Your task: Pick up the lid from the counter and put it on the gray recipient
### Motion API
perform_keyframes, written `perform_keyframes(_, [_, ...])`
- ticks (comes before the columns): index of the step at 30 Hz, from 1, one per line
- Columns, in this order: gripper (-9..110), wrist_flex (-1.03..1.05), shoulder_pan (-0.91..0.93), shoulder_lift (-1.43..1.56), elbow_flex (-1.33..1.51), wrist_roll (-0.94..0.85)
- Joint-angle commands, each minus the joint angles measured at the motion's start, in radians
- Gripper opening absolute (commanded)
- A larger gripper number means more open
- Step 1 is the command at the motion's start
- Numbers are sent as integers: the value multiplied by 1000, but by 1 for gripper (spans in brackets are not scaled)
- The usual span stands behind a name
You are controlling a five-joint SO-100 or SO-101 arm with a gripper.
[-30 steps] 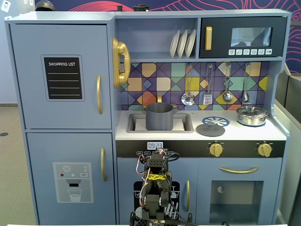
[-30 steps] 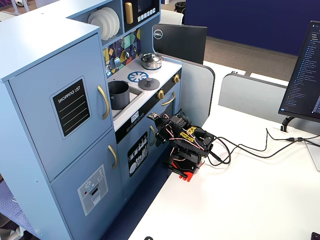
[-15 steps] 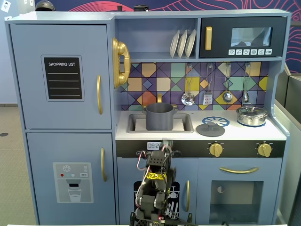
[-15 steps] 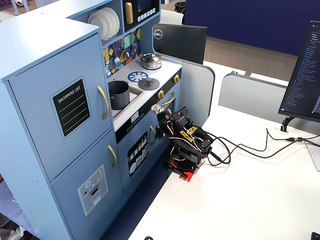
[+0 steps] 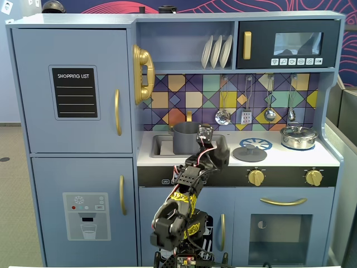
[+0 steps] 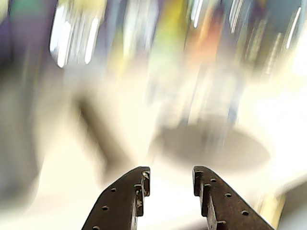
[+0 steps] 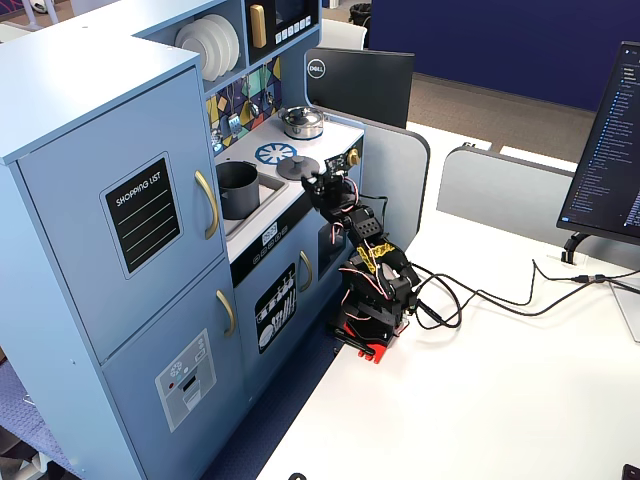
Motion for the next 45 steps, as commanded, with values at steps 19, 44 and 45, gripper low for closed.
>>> perform_keyframes(19, [23,-431,164,-451,-64,117])
perform_keyframes(44, [25,-701,135,-960,-362,75])
perform_keyframes(45, [25,-704,132,-973,-368,75])
